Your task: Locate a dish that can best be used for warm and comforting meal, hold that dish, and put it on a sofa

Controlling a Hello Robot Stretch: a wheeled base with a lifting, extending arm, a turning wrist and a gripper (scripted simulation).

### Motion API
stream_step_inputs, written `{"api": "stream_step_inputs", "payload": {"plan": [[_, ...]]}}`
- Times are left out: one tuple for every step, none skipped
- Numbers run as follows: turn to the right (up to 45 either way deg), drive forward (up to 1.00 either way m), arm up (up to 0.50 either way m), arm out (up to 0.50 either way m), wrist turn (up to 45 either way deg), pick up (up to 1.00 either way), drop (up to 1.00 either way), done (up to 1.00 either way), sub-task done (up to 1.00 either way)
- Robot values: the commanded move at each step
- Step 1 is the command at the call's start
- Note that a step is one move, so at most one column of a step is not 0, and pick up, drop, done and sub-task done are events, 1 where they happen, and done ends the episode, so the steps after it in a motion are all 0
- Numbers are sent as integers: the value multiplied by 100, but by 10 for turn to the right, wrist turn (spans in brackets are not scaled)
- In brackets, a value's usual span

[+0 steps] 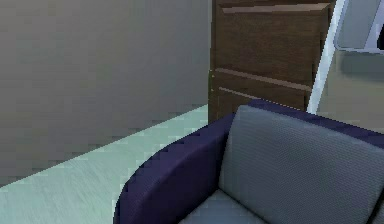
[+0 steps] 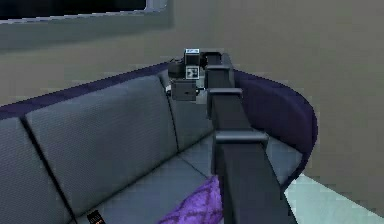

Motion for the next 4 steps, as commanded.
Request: {"api": "stream_step_inputs", "payload": {"plan": [[0, 0, -38, 0, 0, 0, 0, 0, 0], [0, 0, -32, 0, 0, 0, 0, 0, 0], [0, 0, 0, 0, 0, 0, 100, 0, 0], [0, 0, 10, 0, 0, 0, 0, 0, 0]]}}
